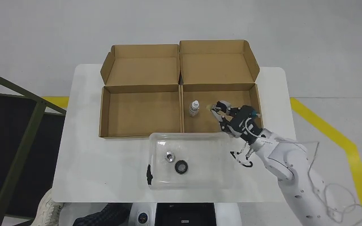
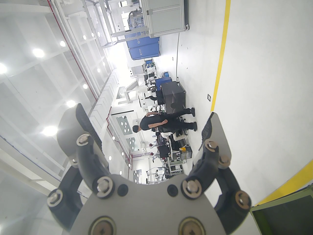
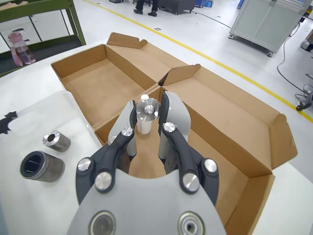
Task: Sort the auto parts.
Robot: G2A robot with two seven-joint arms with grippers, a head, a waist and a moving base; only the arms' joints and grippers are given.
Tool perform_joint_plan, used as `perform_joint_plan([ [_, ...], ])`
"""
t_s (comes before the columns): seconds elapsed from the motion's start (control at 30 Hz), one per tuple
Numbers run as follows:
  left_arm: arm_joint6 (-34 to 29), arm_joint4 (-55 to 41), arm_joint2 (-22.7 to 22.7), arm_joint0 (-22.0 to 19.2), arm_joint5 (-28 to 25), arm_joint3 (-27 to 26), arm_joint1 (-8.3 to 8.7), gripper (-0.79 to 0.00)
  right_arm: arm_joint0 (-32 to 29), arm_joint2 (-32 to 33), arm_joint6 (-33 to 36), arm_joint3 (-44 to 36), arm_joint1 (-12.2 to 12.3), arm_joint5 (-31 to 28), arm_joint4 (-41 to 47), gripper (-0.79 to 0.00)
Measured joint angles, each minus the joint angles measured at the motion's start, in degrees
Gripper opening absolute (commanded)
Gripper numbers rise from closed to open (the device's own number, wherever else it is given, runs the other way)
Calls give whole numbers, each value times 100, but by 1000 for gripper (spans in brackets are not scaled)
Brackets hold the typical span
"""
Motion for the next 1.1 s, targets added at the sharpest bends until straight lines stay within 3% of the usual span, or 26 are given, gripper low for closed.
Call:
perform_joint_plan([
  [0.53, 0, 0, 0, 0, 0, 0, 0, 0, 925, -622, 1336, 713, -90, -135, -500, -785],
  [1.1, 0, 0, 0, 0, 0, 0, 0, 0, 1834, -1330, 2145, 1606, -265, -247, -574, -785],
])
